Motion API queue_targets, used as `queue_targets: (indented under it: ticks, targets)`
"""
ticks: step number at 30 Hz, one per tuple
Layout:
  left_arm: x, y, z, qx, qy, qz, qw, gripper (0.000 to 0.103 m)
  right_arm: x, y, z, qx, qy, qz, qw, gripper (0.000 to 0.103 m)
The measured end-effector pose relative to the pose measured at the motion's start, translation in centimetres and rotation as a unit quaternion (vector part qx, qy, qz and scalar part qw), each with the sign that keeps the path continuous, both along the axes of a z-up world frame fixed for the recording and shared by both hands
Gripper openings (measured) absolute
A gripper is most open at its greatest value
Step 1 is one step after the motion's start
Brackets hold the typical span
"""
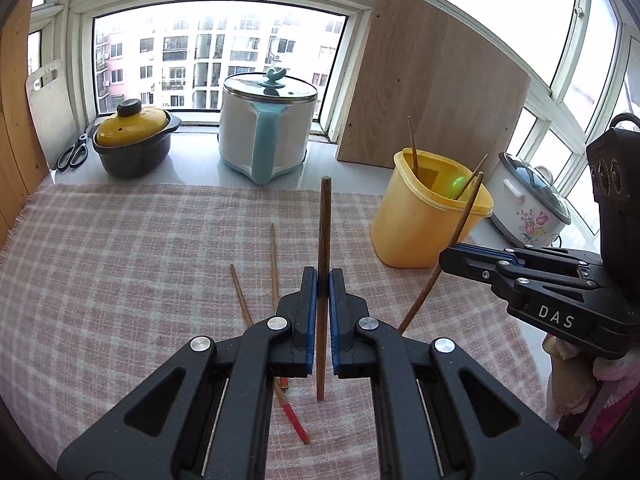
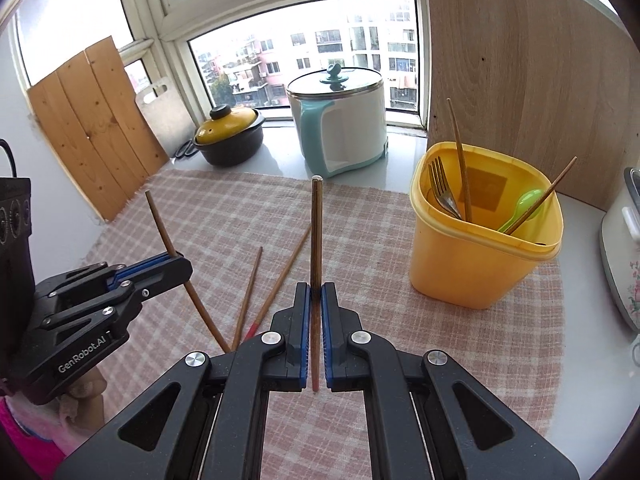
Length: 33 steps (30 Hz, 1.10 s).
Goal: Organize utensils
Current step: 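Lift and carry the chopsticks upright with both tools over the yellow container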
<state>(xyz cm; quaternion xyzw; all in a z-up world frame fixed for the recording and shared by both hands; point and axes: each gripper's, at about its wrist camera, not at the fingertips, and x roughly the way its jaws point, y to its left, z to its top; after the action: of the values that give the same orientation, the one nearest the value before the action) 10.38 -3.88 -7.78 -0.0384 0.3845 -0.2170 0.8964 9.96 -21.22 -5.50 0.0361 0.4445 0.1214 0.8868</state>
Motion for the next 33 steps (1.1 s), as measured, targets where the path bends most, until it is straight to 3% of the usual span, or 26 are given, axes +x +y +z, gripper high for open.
queue_targets:
  ticks: [33]
  targets:
    - [2.9, -7.5, 7.3, -0.035, -0.078, -0.053, 0.9949, 0.003, -1.0, -9.0, 7.2, 0.015, -0.077, -0.069, 0.995, 0.004]
